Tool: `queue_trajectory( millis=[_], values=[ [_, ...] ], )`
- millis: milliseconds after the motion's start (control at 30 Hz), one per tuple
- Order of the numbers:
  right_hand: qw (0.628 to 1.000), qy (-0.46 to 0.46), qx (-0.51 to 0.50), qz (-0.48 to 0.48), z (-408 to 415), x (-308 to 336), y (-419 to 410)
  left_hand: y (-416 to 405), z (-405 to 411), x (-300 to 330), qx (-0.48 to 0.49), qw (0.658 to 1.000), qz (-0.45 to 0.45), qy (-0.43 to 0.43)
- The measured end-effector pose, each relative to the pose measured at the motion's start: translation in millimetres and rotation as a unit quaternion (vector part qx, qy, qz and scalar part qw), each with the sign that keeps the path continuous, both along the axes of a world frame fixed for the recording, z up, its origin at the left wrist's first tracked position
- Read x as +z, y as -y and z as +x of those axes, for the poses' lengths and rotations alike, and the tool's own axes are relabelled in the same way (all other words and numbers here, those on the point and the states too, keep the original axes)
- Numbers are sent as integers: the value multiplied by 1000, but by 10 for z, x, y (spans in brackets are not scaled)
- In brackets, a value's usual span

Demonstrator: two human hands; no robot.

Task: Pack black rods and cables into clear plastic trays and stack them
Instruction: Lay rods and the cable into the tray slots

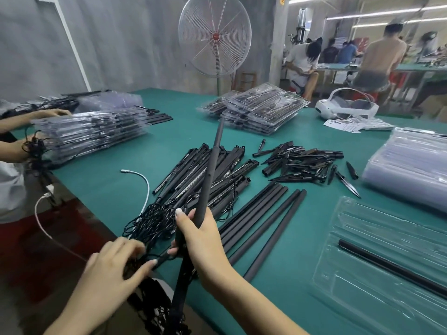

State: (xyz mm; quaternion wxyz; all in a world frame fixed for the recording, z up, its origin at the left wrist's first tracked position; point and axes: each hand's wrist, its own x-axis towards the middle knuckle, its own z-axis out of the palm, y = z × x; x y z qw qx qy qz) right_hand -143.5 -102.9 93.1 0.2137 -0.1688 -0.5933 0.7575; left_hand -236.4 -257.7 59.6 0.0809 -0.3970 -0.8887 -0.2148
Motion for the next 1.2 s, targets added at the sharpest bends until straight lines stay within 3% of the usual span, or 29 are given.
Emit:
queue_trajectory(
  millis=[167, 300, 433, 567, 767, 867, 1067, 1200],
  values=[
    [1000, -2, 25, -11, 57, -2, 34, -185, -20, -54, 4, 999, 30, 44],
    [999, 8, 33, -22, 74, -34, 19, -174, -80, -37, 6, 979, 103, 173],
    [999, 14, 29, -24, 63, -52, 22, -104, -159, -71, 2, 997, 17, 79],
    [999, 26, 24, 11, 60, -48, 32, -85, -223, -26, 3, 999, -14, 44],
    [992, 61, -69, 91, 83, -31, -211, -11, -500, 80, 36, 982, 69, 172],
    [991, 70, -94, 68, 70, 27, -366, -30, -732, 129, 67, 982, 65, 166],
    [993, 72, -3, 90, 55, -3, -120, -37, -797, 79, 61, 986, 80, 134],
    [997, 62, 51, -2, 30, -46, 78, 113, -654, -126, 35, 980, 83, 176]
  ],
)
